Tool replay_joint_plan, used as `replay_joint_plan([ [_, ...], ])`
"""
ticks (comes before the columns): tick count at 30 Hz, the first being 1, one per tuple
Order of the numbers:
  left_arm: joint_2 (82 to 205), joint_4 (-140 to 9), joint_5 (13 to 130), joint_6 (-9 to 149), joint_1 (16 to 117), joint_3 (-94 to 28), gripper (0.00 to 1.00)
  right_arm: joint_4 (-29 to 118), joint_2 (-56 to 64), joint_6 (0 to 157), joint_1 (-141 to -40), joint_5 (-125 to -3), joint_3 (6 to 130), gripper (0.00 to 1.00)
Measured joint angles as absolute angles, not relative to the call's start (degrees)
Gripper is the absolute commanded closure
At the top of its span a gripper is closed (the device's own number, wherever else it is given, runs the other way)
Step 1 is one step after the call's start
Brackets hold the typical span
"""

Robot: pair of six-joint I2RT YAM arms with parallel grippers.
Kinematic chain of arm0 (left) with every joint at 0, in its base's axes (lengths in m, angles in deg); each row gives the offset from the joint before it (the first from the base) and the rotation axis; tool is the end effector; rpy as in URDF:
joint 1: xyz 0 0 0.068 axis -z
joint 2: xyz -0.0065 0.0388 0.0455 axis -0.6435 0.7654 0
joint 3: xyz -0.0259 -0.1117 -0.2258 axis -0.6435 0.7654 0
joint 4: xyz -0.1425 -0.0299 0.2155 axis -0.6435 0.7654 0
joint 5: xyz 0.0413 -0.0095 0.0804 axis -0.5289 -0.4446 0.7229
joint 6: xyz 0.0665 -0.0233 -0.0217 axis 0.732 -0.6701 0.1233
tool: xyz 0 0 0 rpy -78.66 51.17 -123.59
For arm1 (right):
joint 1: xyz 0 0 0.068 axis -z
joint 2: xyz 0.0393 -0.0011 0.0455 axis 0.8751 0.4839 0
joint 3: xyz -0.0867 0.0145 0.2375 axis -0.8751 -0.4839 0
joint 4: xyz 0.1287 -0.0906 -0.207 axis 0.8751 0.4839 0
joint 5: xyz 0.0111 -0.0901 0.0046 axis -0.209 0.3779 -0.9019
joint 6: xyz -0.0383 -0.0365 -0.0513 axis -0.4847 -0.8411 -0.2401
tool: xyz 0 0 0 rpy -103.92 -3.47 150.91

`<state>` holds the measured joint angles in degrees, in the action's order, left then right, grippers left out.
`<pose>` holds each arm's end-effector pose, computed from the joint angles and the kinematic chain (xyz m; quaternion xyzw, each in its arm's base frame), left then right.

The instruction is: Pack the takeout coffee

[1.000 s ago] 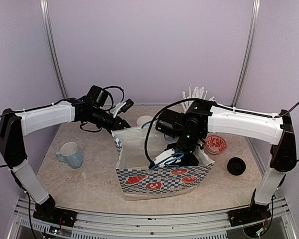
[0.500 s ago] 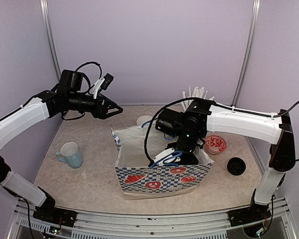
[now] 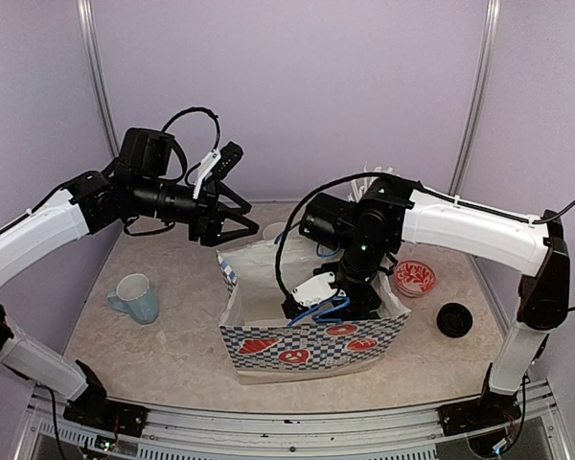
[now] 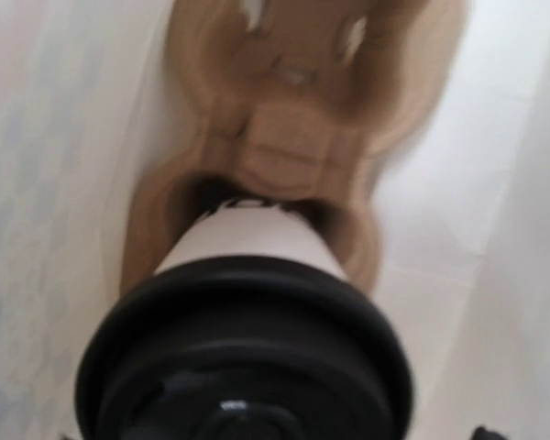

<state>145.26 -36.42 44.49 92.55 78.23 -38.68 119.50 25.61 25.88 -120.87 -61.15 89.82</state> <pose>0.2305 -0.2264 0.3574 0.4822 0.6704 -0.3678 0.4275 0.1679 0.2990 0.2551 -0.7964 0.5980 0.0522 0.0737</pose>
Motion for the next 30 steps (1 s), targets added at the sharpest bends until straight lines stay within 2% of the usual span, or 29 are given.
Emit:
replay_joint_plan([
  [4, 148.52, -35.04, 45.96, 93.90, 80.67, -40.21, 0.33, 120.05, 25.59, 25.88, -120.87, -61.83, 92.68, 0.02],
  [10, 153.94, -33.51, 46.79, 95.41, 82.69, -44.39, 0.41, 120.88, 25.59, 25.81, -120.87, -62.42, 92.94, 0.01],
  [17, 159.69, -30.17, 46.48, 97.47, 83.93, -51.07, 0.64, 121.23, 25.50, 25.68, -120.87, -61.87, 96.44, 0.01],
  [20, 160.98, -29.32, 45.61, 98.10, 84.37, -51.82, 0.83, 121.18, 24.76, 25.48, -120.87, -61.72, 98.43, 0.01],
  [22, 161.57, -28.40, 45.26, 98.12, 84.54, -52.04, 0.91, 121.25, 23.97, 25.29, -120.87, -61.69, 99.28, 0.01],
  [26, 162.16, -27.50, 44.82, 98.45, 84.63, -52.32, 1.00, 121.73, 23.14, 24.85, -120.87, -61.50, 102.21, 0.01],
  [30, 162.13, -27.63, 45.26, 98.19, 84.67, -52.32, 1.00, 121.95, 22.33, 24.28, -120.87, -60.30, 106.84, 0.01],
])
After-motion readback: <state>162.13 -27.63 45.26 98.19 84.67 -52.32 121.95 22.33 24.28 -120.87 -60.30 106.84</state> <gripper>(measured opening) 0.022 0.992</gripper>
